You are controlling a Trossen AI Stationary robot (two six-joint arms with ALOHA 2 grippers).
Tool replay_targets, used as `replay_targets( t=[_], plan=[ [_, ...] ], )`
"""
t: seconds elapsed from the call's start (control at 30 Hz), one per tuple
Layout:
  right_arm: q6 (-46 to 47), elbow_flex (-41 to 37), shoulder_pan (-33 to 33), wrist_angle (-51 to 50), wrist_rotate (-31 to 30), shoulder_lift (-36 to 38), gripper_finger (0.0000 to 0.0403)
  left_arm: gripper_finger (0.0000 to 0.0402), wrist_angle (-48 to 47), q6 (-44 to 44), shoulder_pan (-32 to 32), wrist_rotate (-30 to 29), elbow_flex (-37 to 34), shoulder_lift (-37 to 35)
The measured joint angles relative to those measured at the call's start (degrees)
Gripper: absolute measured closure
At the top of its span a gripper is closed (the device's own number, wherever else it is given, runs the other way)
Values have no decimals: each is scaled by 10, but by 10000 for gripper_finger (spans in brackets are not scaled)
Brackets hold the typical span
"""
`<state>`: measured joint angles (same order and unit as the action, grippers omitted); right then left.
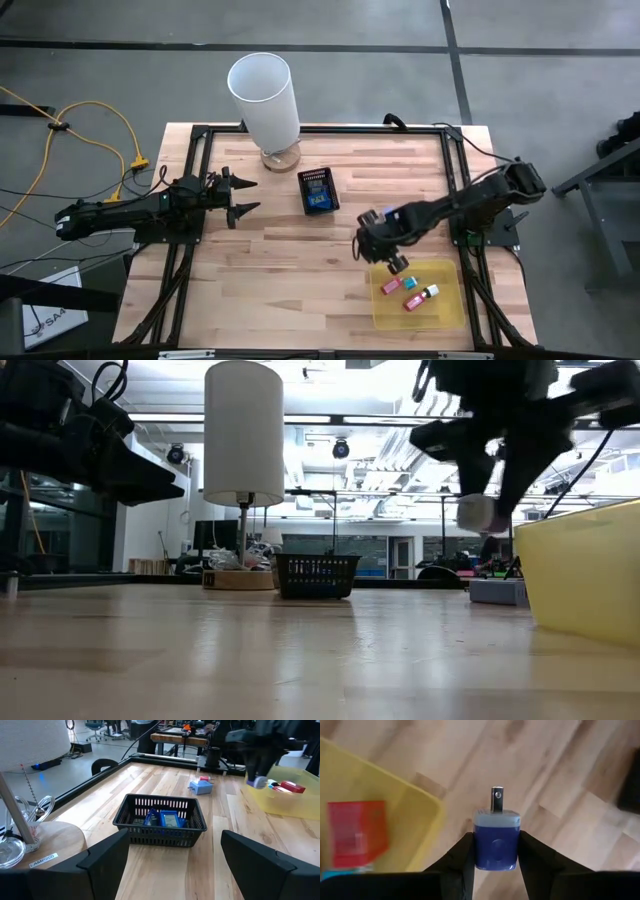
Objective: Pick & Place Office items
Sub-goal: Put the violet charger adaptor into the yellow bin
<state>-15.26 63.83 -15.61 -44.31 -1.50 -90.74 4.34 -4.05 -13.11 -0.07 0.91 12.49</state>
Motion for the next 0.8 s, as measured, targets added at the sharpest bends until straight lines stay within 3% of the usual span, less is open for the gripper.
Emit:
replay_targets(
  t=[0.17,0.33,0.8],
  plan=[
    [29,0,-43,0,-7,0,291,94,0,0,0,0,0,0],
    [35,0,-78,-2,-54,1,292,94,0,0,0,0,0,0],
    [71,0,-87,-2,-74,47,292,94,0,0,0,0,0,0]
  ],
)
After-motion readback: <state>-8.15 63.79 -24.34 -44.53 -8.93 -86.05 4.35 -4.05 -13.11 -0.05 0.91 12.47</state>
